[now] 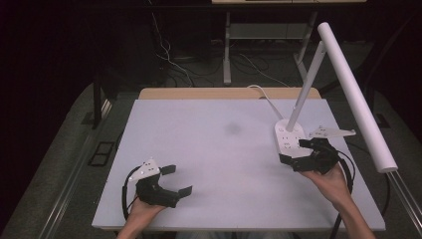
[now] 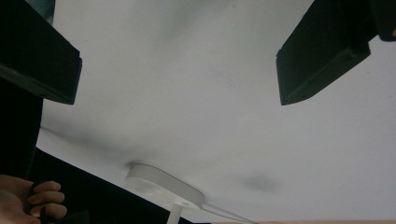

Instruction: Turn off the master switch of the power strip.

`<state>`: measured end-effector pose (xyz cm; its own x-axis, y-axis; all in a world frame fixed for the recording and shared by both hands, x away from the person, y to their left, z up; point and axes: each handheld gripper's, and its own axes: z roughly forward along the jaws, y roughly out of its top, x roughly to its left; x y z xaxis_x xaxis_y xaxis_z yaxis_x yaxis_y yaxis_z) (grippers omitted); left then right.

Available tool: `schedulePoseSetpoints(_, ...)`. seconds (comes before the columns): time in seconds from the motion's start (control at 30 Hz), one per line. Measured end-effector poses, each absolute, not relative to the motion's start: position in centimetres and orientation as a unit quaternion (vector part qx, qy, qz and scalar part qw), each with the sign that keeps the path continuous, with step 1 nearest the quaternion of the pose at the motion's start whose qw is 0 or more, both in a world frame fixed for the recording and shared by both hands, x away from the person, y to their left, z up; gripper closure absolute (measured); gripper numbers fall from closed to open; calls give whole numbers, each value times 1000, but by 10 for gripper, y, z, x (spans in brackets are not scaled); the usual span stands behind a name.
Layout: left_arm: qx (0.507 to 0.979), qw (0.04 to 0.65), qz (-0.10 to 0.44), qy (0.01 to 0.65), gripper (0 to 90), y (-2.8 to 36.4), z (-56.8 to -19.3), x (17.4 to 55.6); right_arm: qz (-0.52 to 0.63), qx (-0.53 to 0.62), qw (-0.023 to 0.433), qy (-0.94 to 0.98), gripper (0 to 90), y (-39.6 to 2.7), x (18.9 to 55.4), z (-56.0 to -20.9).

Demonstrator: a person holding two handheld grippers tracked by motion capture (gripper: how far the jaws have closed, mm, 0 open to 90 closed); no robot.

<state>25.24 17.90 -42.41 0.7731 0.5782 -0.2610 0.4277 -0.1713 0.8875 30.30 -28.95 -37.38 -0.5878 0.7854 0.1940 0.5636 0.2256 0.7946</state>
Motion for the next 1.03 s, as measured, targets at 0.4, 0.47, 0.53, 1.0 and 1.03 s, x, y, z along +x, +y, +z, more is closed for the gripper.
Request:
schedulePoseSetpoints(0.4, 763, 552, 69, 329, 0, 180, -424, 252, 461, 443, 109, 761, 0, -293, 278, -395)
schedulePoseSetpoints(0.47, 764, 551, 69, 328, 0, 180, -424, 253, 463, 446, 105, 759, 0, -293, 275, -399)
schedulePoseSetpoints(0.53, 764, 551, 69, 328, 0, 179, -424, 252, 464, 446, 104, 758, 0, -294, 271, -402)
schedulePoseSetpoints(1.0, 766, 548, 68, 330, 0, 179, -425, 253, 472, 448, 99, 753, 0, -293, 251, -416)
schedulePoseSetpoints(1.03, 765, 548, 68, 330, 0, 179, -425, 253, 473, 447, 100, 753, 0, -293, 251, -417)
